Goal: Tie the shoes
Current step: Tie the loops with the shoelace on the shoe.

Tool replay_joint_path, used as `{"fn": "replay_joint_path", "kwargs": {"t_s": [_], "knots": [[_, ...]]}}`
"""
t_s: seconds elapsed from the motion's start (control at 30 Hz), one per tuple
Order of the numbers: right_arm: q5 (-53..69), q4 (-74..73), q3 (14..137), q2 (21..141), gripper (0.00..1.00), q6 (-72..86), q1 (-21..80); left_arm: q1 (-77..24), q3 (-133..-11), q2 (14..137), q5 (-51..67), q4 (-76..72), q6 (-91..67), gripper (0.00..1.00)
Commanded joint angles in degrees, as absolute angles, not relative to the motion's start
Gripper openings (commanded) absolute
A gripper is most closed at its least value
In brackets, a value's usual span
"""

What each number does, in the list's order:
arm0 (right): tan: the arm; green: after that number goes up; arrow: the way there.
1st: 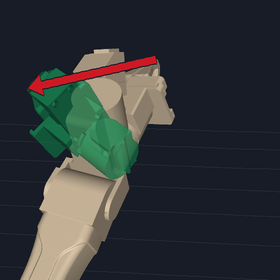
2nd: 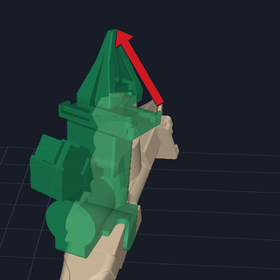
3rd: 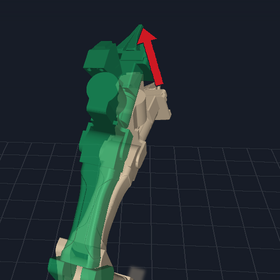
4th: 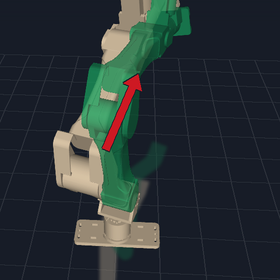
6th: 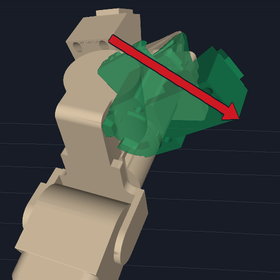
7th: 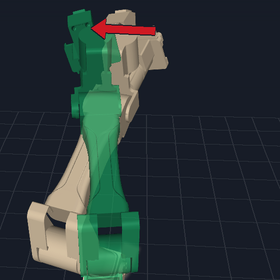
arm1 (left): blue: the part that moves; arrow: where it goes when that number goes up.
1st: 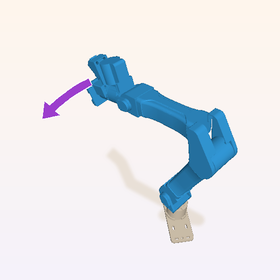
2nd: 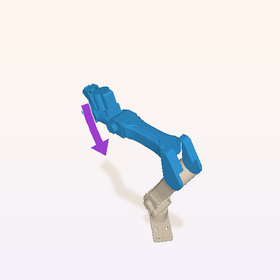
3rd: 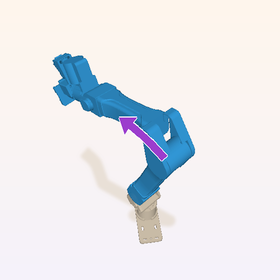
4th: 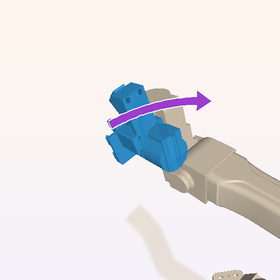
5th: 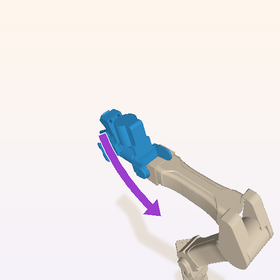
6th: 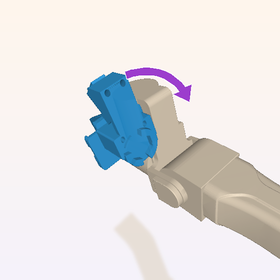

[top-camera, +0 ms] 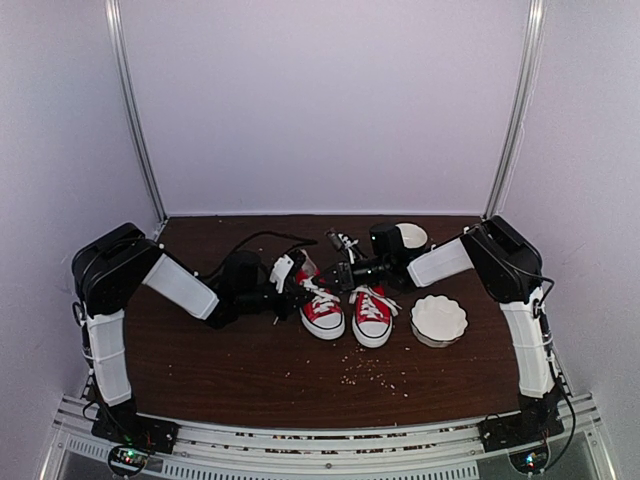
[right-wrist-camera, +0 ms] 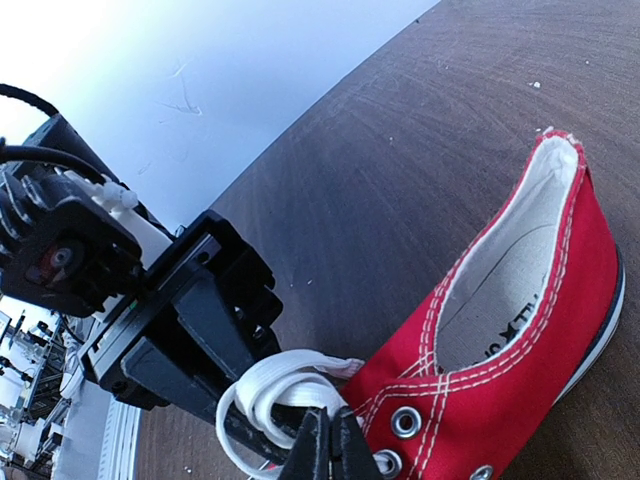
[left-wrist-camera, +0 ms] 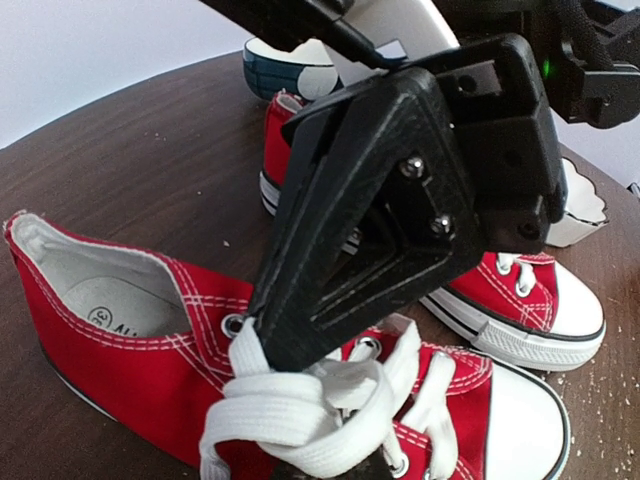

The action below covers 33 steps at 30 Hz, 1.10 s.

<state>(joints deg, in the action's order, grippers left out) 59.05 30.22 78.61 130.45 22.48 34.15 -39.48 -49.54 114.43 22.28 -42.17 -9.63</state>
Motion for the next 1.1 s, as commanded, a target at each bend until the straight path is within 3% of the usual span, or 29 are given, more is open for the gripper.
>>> {"fn": "replay_joint_path", "kwargs": {"t_s": [0.0, 0.3, 1.07], "knots": [[58.2, 29.9, 77.4, 127.0, 0.00, 21.4, 33.5, -39.7, -49.9, 113.4, 22.7, -40.4, -9.1, 0.04], [54.2, 25.0, 71.9, 121.1, 0.00, 15.7, 32.2, -39.2, -50.9, 111.6, 21.6, -32.6, -7.4, 0.00], [49.3, 17.0, 73.4, 120.9, 0.00, 12.9, 30.9, -36.4, -50.7, 107.9, 12.8, -19.6, -5.7, 0.00]]}}
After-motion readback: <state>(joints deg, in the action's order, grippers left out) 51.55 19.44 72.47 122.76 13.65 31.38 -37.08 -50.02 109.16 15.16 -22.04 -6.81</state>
